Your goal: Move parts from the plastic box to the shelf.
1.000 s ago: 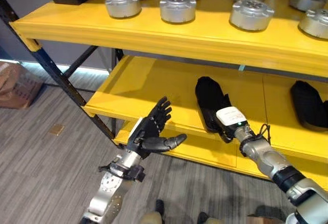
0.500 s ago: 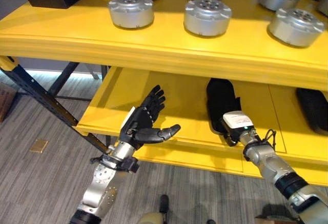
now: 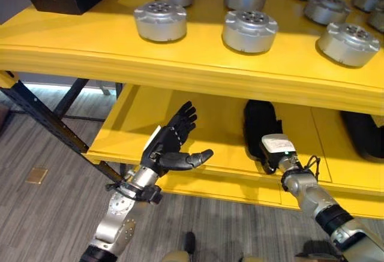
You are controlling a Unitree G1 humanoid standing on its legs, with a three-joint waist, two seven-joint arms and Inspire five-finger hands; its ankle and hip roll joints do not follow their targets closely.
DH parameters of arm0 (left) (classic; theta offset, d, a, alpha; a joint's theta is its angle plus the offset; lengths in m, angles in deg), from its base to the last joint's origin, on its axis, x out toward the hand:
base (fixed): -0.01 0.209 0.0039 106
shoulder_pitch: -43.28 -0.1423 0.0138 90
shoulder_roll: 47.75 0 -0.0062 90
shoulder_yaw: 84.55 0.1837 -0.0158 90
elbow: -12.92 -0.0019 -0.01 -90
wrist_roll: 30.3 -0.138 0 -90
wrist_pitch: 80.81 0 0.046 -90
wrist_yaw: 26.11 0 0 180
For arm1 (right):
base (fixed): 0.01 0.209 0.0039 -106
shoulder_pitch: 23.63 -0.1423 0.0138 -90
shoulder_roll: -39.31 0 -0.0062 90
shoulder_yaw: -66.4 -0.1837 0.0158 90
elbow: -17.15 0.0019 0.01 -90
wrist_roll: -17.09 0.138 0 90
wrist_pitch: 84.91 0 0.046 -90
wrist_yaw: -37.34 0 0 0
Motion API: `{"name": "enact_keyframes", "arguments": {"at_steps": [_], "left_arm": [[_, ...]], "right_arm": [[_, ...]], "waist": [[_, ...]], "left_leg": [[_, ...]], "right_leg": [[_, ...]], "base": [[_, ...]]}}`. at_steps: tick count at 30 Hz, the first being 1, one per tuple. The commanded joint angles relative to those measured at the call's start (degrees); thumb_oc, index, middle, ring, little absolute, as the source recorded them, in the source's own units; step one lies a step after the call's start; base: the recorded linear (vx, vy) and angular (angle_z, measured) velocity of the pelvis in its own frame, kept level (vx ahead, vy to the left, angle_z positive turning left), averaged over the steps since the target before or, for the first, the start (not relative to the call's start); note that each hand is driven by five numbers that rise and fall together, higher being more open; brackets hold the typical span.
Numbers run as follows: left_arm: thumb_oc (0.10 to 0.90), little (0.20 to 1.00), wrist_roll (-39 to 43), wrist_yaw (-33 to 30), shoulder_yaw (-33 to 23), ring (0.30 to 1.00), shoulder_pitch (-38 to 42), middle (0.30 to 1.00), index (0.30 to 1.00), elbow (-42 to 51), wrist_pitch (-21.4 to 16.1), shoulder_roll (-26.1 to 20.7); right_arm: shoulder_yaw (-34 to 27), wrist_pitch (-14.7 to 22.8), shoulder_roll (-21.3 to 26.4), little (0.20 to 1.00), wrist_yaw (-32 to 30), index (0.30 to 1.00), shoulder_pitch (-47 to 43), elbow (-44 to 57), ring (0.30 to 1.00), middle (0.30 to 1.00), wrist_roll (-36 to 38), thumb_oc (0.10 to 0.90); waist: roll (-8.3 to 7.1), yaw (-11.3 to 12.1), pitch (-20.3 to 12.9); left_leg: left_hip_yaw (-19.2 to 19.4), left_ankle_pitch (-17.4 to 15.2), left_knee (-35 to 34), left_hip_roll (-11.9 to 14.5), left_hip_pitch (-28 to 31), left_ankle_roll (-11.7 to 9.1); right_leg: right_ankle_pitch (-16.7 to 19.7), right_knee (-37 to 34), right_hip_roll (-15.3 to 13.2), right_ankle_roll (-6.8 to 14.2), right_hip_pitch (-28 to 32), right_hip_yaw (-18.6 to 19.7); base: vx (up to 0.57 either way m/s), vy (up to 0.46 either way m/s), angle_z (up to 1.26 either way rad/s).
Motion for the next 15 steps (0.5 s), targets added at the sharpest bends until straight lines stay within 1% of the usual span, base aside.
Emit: {"name": "enact_keyframes", "arguments": {"at_steps": [1, 2, 3, 4, 5, 9, 14, 15], "left_arm": [[0.900, 1.000, -1.8, 0.2, -1.9, 1.000, 2.0, 1.000, 1.000, 6.7, -5.6, 1.4], [0.900, 1.000, -1.9, 0.2, -1.9, 1.000, 2.2, 1.000, 1.000, 6.7, -5.5, 1.4], [0.900, 1.000, -2.4, -0.1, -1.7, 1.000, 2.9, 1.000, 1.000, 6.7, -5.2, 1.6], [0.900, 1.000, -2.4, -0.1, -1.8, 1.000, 2.9, 1.000, 1.000, 6.7, -5.2, 1.7], [0.900, 1.000, -2.5, 0.2, -1.5, 1.000, 3.3, 1.000, 1.000, 6.5, -5.0, 2.0], [0.900, 1.000, -2.1, 0.2, -0.9, 1.000, 3.4, 1.000, 1.000, 6.7, -5.3, 2.5], [0.900, 1.000, -2.2, -0.3, -1.3, 1.000, 2.7, 1.000, 1.000, 6.9, -5.2, 2.7], [0.900, 1.000, -2.1, -0.5, -1.2, 1.000, 2.8, 1.000, 1.000, 7.0, -4.8, 2.9]], "right_arm": [[-2.8, -2.0, 2.6, 0.300, -1.7, 0.300, -8.5, 1.2, 0.300, 0.300, 3.3, 0.400], [-2.6, -2.7, 2.5, 0.300, -1.0, 0.300, -8.7, 1.4, 0.300, 0.300, 3.9, 0.400], [-2.3, -3.8, 1.7, 0.300, -0.3, 0.300, -9.1, 0.5, 0.300, 0.300, 4.5, 0.400], [-2.3, -3.7, 1.7, 0.300, -0.3, 0.300, -9.2, 0.5, 0.300, 0.300, 4.5, 0.400], [-2.2, -3.6, 1.7, 0.300, -0.8, 0.300, -9.2, -0.5, 0.300, 0.300, 4.8, 0.400], [-2.8, -2.6, 1.5, 0.300, -1.3, 0.300, -9.2, -2.9, 0.300, 0.300, 4.7, 0.400], [-2.6, -2.2, 2.1, 0.300, 0.2, 0.300, -9.1, -1.7, 0.300, 0.300, 3.3, 0.400], [-2.3, -2.8, 2.0, 0.300, 1.0, 0.300, -9.4, -1.2, 0.300, 0.300, 3.0, 0.400]], "waist": [[0.15, 0.8, -3.7], [0.00, 0.7, -3.6], [-0.37, 0.4, -3.7], [-0.33, 0.4, -3.6], [-0.43, 0.2, -3.9], [-0.74, 0.2, -5.0], [-0.92, 0.0, -5.9], [-0.95, 0.0, -6.0]], "left_leg": [[2.9, -2.7, 0.2, 1.5, 0.9, -2.4], [2.8, -2.9, 0.2, 1.8, 1.1, -2.6], [2.4, -3.1, 0.0, 2.4, 1.7, -2.9], [2.4, -3.1, 0.0, 2.4, 1.7, -2.9], [2.1, -3.2, -0.2, 2.7, 1.8, -3.0], [2.4, -3.2, -0.5, 3.4, 1.9, -3.9], [2.5, -3.4, -0.5, 4.1, 2.4, -4.7], [2.3, -3.4, -0.5, 4.4, 2.5, -4.9]], "right_leg": [[9.0, -14.0, 3.8, -1.3, 1.7, -2.4], [10.0, -16.6, 3.7, -1.0, 2.0, -1.9], [11.9, -19.9, 3.8, -0.3, 1.8, 0.3], [11.9, -20.0, 3.9, -0.3, 1.9, 0.3], [11.8, -21.9, 4.1, -0.2, 2.6, 1.0], [12.3, -25.6, 3.8, 0.4, 4.6, 0.8], [11.8, -28.1, 3.9, 0.7, 6.9, 0.5], [11.6, -28.4, 3.9, 0.6, 7.4, 0.4]], "base": [[-0.01, -0.118, -0.14], [0.00, -0.210, -0.09], [0.01, -0.162, -0.05], [0.01, -0.179, 0.03], [0.00, -0.087, 0.11], [0.01, -0.104, 0.20], [0.04, -0.066, -0.06], [0.06, -0.058, -0.09]]}}
